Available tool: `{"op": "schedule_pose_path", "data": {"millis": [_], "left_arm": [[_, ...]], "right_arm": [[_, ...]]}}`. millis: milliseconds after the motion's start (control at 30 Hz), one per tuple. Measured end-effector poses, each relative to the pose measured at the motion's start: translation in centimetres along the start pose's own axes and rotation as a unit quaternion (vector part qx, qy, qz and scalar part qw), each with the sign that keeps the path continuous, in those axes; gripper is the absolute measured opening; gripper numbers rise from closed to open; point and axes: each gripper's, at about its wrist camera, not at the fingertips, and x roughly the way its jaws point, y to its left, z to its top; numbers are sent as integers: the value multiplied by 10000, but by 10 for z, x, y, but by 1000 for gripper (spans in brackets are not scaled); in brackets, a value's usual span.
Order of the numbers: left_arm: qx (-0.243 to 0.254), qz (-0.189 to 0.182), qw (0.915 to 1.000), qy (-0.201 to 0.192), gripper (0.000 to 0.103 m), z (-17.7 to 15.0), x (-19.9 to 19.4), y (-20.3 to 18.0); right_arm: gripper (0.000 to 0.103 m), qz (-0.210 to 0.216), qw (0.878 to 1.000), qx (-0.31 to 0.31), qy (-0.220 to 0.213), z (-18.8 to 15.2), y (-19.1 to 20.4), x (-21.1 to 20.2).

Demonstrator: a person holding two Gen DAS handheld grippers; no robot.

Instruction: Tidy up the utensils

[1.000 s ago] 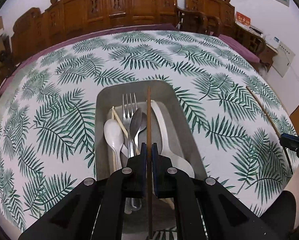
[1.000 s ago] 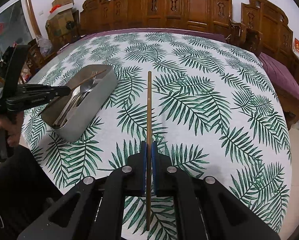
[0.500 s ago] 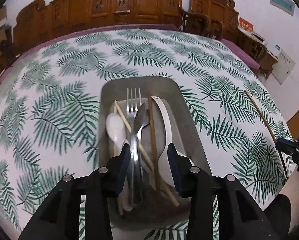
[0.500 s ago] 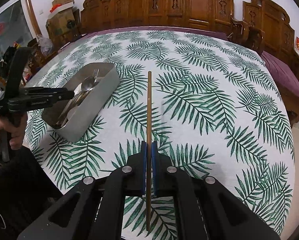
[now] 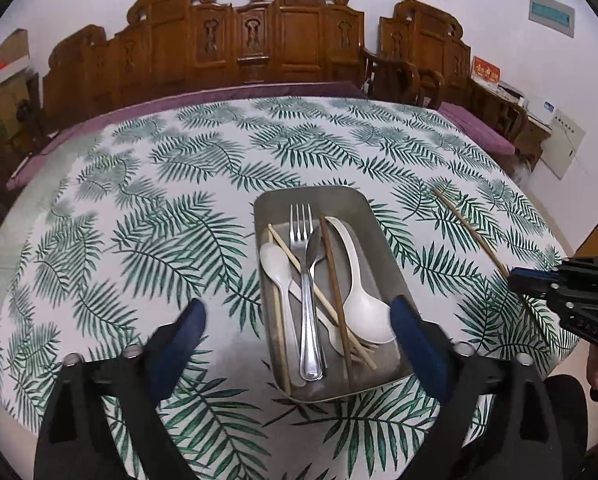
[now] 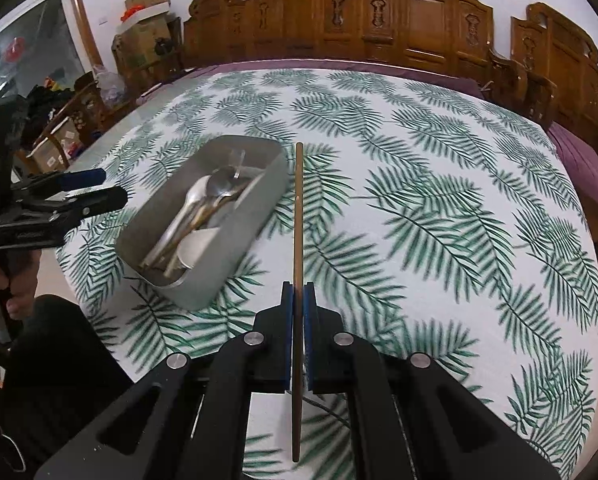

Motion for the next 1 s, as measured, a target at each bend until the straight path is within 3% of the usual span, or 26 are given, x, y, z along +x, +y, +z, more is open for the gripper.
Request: {"op": "schedule_pose_path", "data": {"millis": [367,1000], "left_arm": [[-114,7,9999,-113,93,-4,-17,23],[-476,267,9984,115,93,-23,-1,74]], "right_arm": [[6,239,9996,-106,39,30,36,25],[6,569,9978,64,339,82,80,93]]}}
